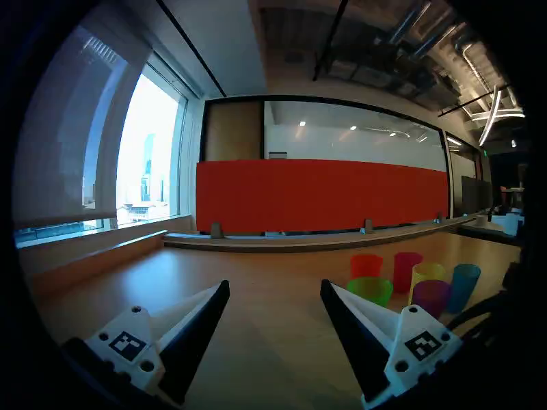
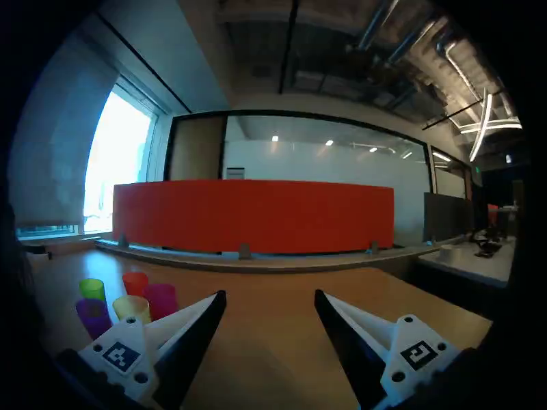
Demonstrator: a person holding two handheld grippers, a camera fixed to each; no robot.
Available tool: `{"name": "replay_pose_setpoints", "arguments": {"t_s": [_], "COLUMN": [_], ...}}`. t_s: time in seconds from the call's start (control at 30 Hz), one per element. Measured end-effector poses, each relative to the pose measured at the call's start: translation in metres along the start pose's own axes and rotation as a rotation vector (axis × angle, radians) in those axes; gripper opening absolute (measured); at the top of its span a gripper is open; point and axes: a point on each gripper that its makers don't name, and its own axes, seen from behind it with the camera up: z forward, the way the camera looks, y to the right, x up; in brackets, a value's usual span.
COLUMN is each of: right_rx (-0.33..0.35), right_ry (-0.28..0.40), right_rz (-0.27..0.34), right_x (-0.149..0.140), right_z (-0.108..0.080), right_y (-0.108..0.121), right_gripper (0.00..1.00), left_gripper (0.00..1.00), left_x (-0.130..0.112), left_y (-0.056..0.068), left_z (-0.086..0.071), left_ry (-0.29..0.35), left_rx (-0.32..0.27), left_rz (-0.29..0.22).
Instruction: Pour water
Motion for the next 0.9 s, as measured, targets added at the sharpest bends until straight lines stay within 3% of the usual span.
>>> {"name": "replay_pose_setpoints", "arguments": {"t_s": [0.3, 0.9], "right_rx": [-0.003, 0.005], "right_ry": [-0.035, -0.027], "right_rz": [0.02, 0.023], "right_x": [-0.023, -0.029], "right_z": [0.002, 0.005], "right_y": [0.004, 0.004], "right_gripper": [1.0, 1.0], "left_gripper": [0.99, 0.99], "left_x": [0.0, 0.0], "left_y": [0.0, 0.001], "left_z": [0.0, 0.001], "left_ry": [0.0, 0.0], "left_rx": [0.0, 0.0], "left_rz": [0.0, 0.0]}}
